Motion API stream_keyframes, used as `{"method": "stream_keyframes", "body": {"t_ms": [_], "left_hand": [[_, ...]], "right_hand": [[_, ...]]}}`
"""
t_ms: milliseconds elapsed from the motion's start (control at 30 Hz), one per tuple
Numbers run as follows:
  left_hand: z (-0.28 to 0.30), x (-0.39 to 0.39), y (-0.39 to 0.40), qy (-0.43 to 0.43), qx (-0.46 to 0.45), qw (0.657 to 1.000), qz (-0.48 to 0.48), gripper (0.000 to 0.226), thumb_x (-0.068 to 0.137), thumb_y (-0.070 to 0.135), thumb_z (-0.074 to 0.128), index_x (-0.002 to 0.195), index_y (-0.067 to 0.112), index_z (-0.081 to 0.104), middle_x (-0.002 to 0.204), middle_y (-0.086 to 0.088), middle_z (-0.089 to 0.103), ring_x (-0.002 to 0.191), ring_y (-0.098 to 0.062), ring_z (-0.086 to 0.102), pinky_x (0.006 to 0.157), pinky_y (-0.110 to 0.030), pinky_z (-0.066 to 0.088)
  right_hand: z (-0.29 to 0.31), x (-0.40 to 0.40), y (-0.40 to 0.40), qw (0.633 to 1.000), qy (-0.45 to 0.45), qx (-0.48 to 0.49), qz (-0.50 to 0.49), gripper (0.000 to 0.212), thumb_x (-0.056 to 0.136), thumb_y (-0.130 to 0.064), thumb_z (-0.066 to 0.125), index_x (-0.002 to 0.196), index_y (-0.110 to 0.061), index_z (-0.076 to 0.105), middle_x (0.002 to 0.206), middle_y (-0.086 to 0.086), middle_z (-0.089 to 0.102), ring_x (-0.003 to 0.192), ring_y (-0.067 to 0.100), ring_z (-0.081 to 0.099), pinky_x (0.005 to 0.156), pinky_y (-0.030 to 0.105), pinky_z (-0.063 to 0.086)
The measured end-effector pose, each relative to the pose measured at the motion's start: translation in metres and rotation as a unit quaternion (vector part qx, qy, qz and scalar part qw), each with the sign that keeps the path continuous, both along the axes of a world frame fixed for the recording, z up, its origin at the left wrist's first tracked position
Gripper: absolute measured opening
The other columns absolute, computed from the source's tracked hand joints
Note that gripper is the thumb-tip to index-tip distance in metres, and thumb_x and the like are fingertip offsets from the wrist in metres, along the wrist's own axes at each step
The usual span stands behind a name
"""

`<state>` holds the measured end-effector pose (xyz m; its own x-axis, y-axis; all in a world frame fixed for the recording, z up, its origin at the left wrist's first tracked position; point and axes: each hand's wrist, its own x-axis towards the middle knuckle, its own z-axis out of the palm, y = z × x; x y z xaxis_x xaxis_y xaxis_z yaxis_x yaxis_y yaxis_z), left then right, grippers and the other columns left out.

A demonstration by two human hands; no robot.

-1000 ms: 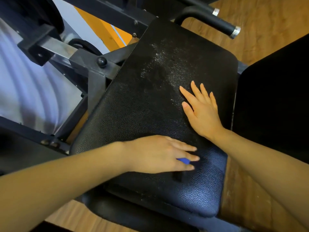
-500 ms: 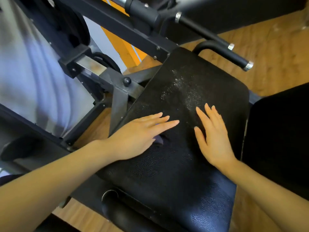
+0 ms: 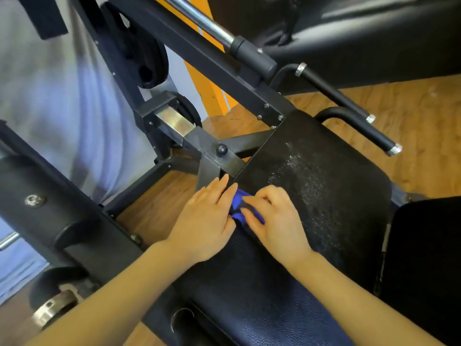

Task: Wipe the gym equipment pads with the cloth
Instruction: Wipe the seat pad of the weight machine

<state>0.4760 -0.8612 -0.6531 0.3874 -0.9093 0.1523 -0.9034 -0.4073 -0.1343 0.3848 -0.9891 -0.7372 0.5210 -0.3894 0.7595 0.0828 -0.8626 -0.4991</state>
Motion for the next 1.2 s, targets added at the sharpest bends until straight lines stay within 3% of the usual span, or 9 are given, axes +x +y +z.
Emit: {"method": "stream_keyframes", "body": {"t_ms": [167,267,400,567,700,767,833,1100,1200], "left_hand": [[-0.023,-0.01,0.003,0.045,-0.072,0.996,0.022,0.082,0.089,0.035,0.045,0.151,0.016,-0.006,0.16,-0.009,0.017,0.147,-0.017,0.019,0.114,-0.022,0.016],[-0.027,-0.014,0.008,0.052,-0.086,0.994,0.036,0.086,0.081,0.033,0.042,0.148,0.018,-0.011,0.16,-0.01,0.017,0.148,-0.02,0.018,0.117,-0.03,0.024],[-0.024,-0.016,0.008,0.124,-0.136,0.982,0.053,0.087,0.089,0.014,0.051,0.142,0.034,-0.014,0.159,0.002,0.022,0.14,-0.01,0.03,0.101,-0.008,0.022],[-0.021,-0.02,0.004,0.153,-0.167,0.971,0.081,0.093,0.083,0.01,0.051,0.144,0.036,-0.014,0.158,0.006,0.019,0.131,-0.011,0.039,0.092,-0.007,0.028],[-0.031,-0.018,0.005,-0.013,-0.049,0.996,0.069,0.075,0.084,0.032,0.035,0.155,0.026,0.011,0.162,-0.009,0.012,0.148,-0.025,0.018,0.116,-0.043,0.029],[-0.036,-0.017,0.005,-0.082,0.037,0.994,0.062,0.065,0.089,0.041,0.034,0.152,0.023,0.031,0.16,-0.012,0.021,0.147,-0.031,0.019,0.114,-0.053,0.029],[-0.039,-0.016,0.005,-0.109,0.069,0.99,0.059,0.064,0.092,0.047,0.034,0.15,0.022,0.034,0.159,-0.013,0.022,0.147,-0.032,0.018,0.113,-0.055,0.028],[-0.043,-0.019,0.005,-0.127,0.052,0.99,0.034,0.066,0.09,0.045,0.039,0.143,0.007,0.044,0.155,-0.017,0.03,0.145,-0.029,0.025,0.114,-0.043,0.022],[-0.042,-0.018,0.003,-0.127,0.048,0.99,0.038,0.068,0.089,0.047,0.04,0.143,0.006,0.045,0.155,-0.016,0.031,0.145,-0.028,0.026,0.113,-0.042,0.022]], "right_hand": [[-0.012,0.005,0.001,0.986,0.07,-0.042,0.148,0.047,0.093,-0.018,0.047,0.138,-0.006,0.048,0.146,0.009,0.044,0.136,0.018,0.037,0.114,0.026,0.027],[-0.019,0.006,0.008,0.985,0.068,-0.019,0.155,0.045,0.095,-0.02,0.046,0.138,-0.01,0.048,0.142,0.007,0.046,0.137,0.017,0.036,0.113,0.029,0.029],[-0.01,0.018,0.009,0.975,0.053,0.022,0.215,0.035,0.095,-0.02,0.051,0.126,-0.005,0.054,0.144,0.007,0.045,0.144,0.014,0.023,0.116,0.023,0.02],[-0.008,0.032,-0.019,0.971,0.057,-0.093,0.21,0.046,0.092,-0.001,0.044,0.137,-0.005,0.049,0.146,0.01,0.044,0.142,0.024,0.027,0.118,0.024,0.014],[0.001,0.061,-0.076,0.996,0.064,0.034,0.056,0.048,0.091,0.009,0.048,0.137,-0.006,0.049,0.146,0.011,0.044,0.141,0.026,0.029,0.115,0.026,0.02],[0.003,0.067,-0.085,0.993,0.083,0.075,0.035,0.049,0.095,0.005,0.045,0.142,-0.009,0.043,0.151,0.006,0.037,0.144,0.022,0.023,0.113,0.011,0.012],[-0.001,0.058,-0.077,0.993,0.085,0.063,0.044,0.05,0.094,0.006,0.046,0.142,-0.008,0.042,0.151,0.005,0.037,0.143,0.016,0.023,0.109,0.004,0.007],[-0.02,0.026,-0.06,0.977,0.108,-0.095,0.155,0.047,0.097,-0.021,0.038,0.143,-0.02,0.041,0.154,0.002,0.03,0.146,0.018,0.017,0.12,0.031,0.008],[-0.016,0.047,-0.083,0.982,0.093,-0.071,0.148,0.048,0.092,-0.01,0.037,0.139,-0.015,0.049,0.151,0.005,0.036,0.143,0.021,0.024,0.12,0.033,0.011]]}}
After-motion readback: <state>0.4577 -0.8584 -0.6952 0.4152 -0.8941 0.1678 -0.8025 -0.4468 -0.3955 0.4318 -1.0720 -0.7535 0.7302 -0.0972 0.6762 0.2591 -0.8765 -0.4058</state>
